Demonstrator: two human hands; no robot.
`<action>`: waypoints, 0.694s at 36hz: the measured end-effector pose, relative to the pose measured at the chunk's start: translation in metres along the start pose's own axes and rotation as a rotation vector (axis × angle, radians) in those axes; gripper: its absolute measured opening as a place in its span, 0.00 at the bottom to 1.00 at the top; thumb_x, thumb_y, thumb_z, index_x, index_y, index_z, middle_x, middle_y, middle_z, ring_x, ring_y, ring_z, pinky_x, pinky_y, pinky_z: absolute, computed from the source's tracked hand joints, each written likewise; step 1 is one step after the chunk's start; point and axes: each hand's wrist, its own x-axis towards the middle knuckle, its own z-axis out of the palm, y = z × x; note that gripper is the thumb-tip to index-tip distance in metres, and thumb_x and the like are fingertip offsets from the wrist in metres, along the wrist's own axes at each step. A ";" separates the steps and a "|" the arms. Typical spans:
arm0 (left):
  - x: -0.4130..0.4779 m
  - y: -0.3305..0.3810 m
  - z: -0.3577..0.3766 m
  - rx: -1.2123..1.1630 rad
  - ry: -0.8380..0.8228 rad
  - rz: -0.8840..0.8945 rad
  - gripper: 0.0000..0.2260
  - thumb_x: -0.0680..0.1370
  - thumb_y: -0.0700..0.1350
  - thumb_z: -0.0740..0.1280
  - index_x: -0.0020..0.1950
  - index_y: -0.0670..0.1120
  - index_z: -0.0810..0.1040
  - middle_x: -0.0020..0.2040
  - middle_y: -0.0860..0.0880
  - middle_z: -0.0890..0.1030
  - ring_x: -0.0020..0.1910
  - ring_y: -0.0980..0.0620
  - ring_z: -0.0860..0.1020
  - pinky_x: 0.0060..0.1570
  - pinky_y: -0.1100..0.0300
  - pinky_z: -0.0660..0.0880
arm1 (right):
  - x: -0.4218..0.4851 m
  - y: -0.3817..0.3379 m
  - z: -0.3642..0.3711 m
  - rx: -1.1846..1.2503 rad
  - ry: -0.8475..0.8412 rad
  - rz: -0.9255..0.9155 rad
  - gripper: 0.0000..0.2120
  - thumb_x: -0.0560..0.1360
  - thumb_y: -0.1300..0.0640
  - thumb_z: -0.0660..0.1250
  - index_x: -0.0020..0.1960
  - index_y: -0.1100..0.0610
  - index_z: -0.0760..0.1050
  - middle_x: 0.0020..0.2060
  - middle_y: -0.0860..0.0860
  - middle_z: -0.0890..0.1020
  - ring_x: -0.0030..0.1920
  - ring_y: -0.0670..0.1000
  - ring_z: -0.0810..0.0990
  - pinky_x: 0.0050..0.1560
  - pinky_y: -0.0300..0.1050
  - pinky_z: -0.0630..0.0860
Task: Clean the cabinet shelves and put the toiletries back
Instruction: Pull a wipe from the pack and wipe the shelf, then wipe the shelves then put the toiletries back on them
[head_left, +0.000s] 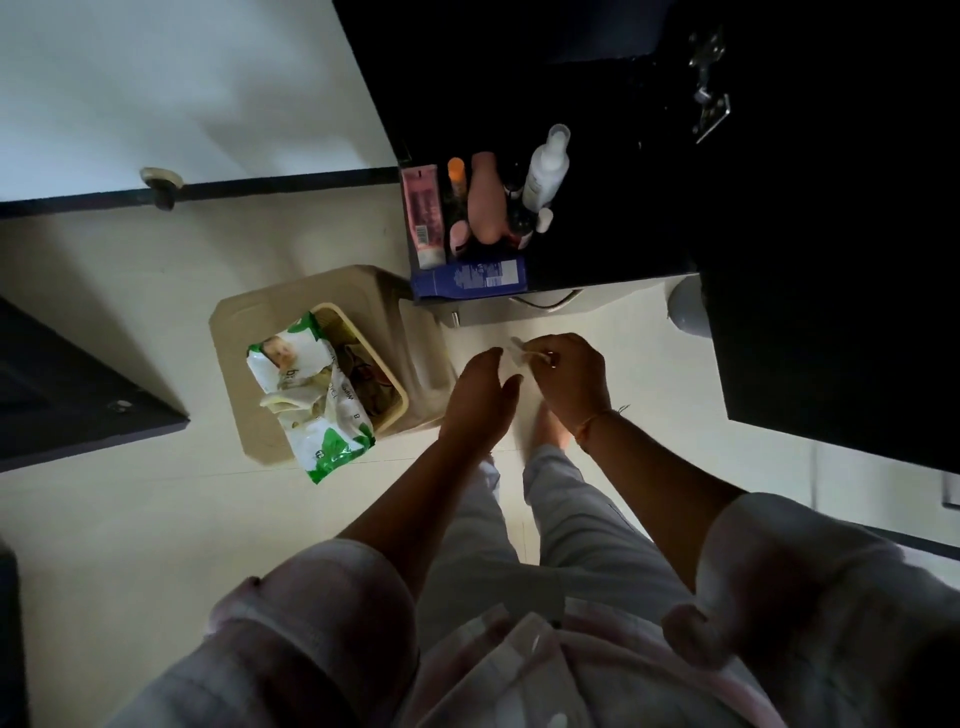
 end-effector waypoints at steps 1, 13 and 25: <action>-0.002 -0.002 -0.005 -0.091 0.019 -0.070 0.21 0.80 0.49 0.64 0.70 0.42 0.70 0.66 0.44 0.76 0.63 0.48 0.75 0.60 0.60 0.70 | -0.003 -0.009 0.004 0.074 -0.016 0.037 0.05 0.73 0.56 0.69 0.45 0.51 0.84 0.43 0.46 0.84 0.48 0.46 0.82 0.52 0.40 0.77; -0.026 -0.084 -0.070 -0.964 0.281 -0.487 0.09 0.71 0.54 0.71 0.43 0.49 0.84 0.43 0.44 0.84 0.45 0.45 0.82 0.52 0.48 0.78 | -0.030 -0.114 0.075 0.275 -0.421 -0.040 0.12 0.76 0.65 0.63 0.56 0.53 0.76 0.49 0.47 0.81 0.53 0.47 0.79 0.51 0.33 0.75; -0.029 -0.165 -0.108 -0.529 0.586 -0.725 0.05 0.73 0.46 0.68 0.45 0.46 0.80 0.43 0.46 0.83 0.44 0.43 0.81 0.47 0.52 0.78 | -0.036 -0.138 0.125 0.075 -0.675 -0.098 0.16 0.78 0.67 0.63 0.66 0.65 0.71 0.57 0.58 0.79 0.57 0.51 0.80 0.59 0.41 0.75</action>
